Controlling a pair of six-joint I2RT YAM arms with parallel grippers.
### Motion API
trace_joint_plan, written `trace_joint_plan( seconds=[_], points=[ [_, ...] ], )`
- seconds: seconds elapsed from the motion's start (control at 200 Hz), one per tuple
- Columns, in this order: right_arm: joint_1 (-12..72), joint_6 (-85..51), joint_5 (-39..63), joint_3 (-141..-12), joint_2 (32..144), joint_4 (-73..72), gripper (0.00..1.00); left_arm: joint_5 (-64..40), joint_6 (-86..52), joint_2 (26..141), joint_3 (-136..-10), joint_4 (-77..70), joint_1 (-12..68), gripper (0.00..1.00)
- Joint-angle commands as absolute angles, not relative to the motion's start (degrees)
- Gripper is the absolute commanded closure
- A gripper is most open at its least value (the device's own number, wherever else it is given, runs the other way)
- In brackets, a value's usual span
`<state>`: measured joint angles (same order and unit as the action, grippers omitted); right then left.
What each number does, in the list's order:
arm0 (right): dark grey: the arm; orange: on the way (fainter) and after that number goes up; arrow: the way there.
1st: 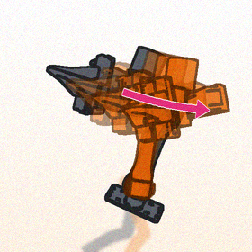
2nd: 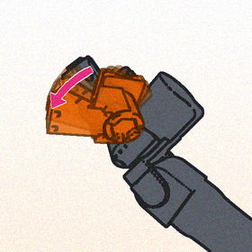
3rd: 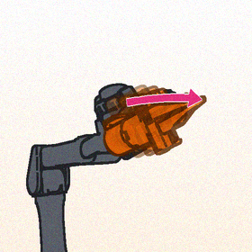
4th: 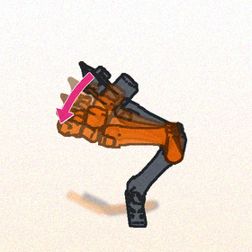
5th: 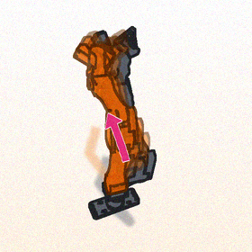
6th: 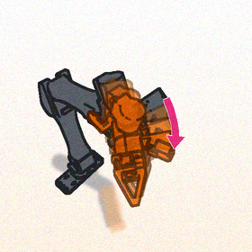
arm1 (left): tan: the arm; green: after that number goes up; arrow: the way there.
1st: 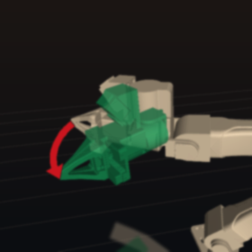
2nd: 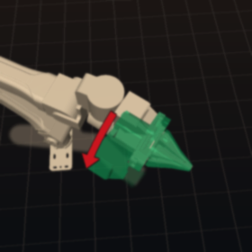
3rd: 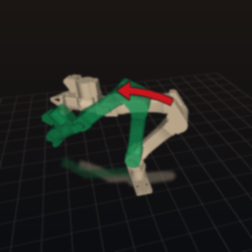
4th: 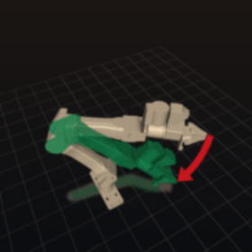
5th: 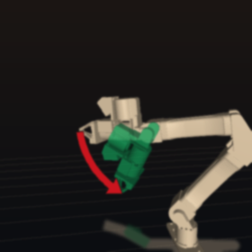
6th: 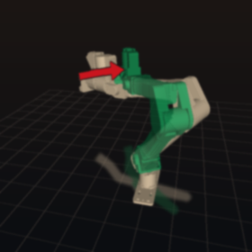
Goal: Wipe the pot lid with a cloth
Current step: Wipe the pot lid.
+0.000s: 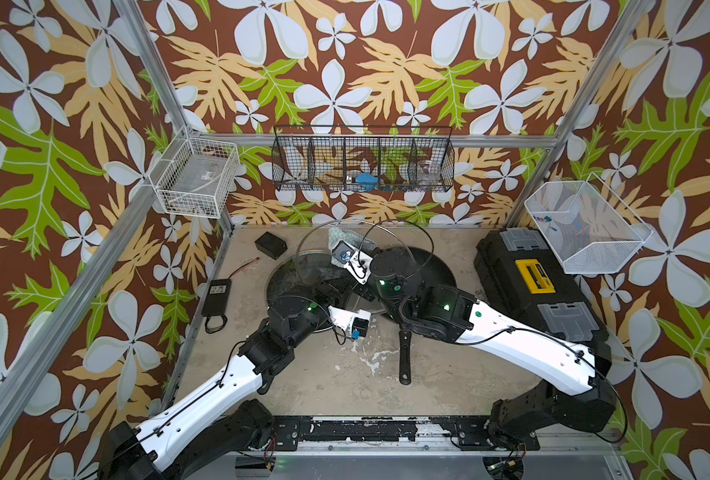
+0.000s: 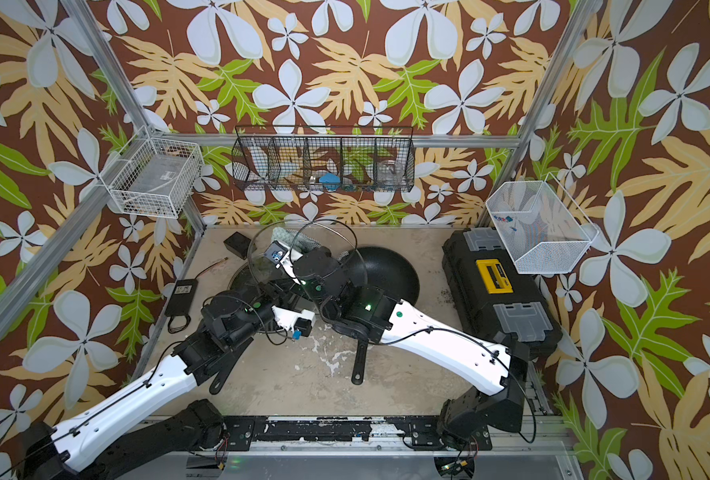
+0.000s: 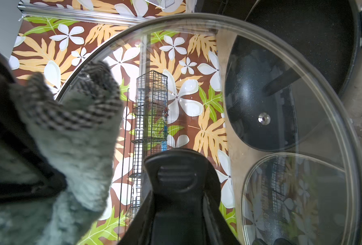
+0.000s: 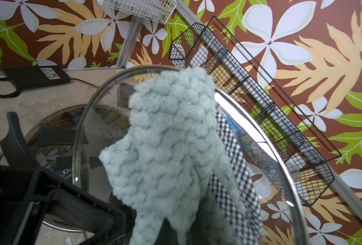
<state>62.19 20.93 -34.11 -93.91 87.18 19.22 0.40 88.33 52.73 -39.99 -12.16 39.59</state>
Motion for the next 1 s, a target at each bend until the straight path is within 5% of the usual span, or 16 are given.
trace_joint_plan(
  seconds=[0.0,0.991],
  points=[
    [60.8,22.0,-35.9,-95.4,86.8,16.5,1.0,1.1,90.6,52.2,-40.2,-19.1,39.6,1.0],
    [62.8,23.8,-31.2,-99.4,93.1,21.3,1.0,-0.3,84.4,50.9,-39.3,-23.5,40.0,1.0]
  ],
)
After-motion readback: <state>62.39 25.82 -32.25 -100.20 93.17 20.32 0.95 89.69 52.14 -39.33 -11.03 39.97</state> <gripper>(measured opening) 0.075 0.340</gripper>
